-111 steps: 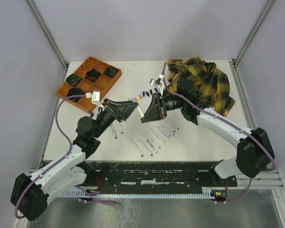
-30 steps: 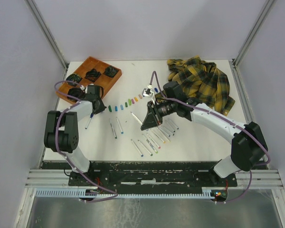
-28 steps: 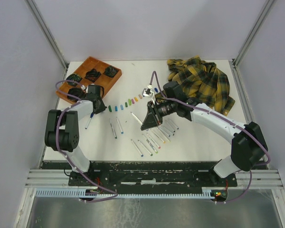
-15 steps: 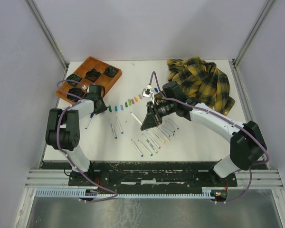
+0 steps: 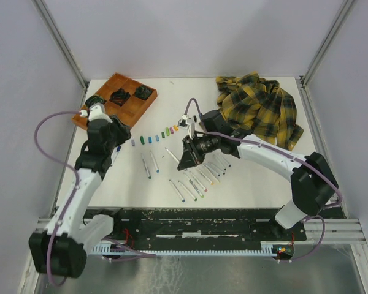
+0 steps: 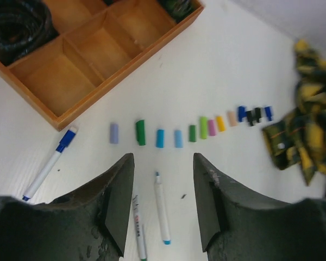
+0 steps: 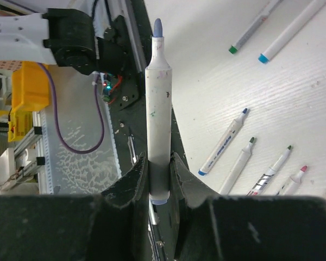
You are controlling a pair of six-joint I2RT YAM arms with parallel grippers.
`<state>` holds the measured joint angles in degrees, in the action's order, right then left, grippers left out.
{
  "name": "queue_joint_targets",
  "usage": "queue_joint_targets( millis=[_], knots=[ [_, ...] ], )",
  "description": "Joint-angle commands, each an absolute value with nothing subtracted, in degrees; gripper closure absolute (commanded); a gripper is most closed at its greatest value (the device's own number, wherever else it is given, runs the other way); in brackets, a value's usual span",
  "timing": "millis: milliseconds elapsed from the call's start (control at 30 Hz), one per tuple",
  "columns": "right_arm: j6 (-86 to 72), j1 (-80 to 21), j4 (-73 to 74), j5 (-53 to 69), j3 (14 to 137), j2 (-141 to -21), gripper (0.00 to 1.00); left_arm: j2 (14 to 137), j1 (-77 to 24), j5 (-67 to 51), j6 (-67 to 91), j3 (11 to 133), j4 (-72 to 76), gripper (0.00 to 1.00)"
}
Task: Open the pen caps
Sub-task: Place the pen cap at the center of the board, then place the pen at the center of the board.
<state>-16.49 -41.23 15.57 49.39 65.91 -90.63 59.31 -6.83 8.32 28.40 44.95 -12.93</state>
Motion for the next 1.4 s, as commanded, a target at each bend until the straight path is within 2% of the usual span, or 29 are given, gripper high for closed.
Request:
queue_joint_targets(
  millis=[0,233,433,667,967,1367],
  knots=[
    [-19.6,-44.7,18.2,38.0,70.5,-93.3,1.00,43.6,-6.8,6.4,32.7,43.7,-13.6,0.42],
    [-26.9,-52.5,26.7,19.4,82.6,-102.6,1.00,23.5,-6.8,8.7,31.9,48.8,-21.6,0.26],
    [-33.7,-58.6,34.0,11.2,97.5,-116.0,1.00,13.7,-6.8,10.7,31.9,50.3,-26.8,0.24],
    [-35.6,-64.4,41.1,-0.5,112.2,-127.4,0.98,10.5,-6.8,12.5,31.0,49.4,-32.5,0.23],
    [-39.2,-65.5,45.0,-5.8,125.3,-137.9,0.94,7.7,-6.9,13.0,31.5,47.3,-34.1,0.23],
    [-42.6,-66.5,49.5,-11.4,134.5,-145.7,0.83,6.3,-6.8,13.0,32.3,46.1,-34.6,0.23]
  ],
)
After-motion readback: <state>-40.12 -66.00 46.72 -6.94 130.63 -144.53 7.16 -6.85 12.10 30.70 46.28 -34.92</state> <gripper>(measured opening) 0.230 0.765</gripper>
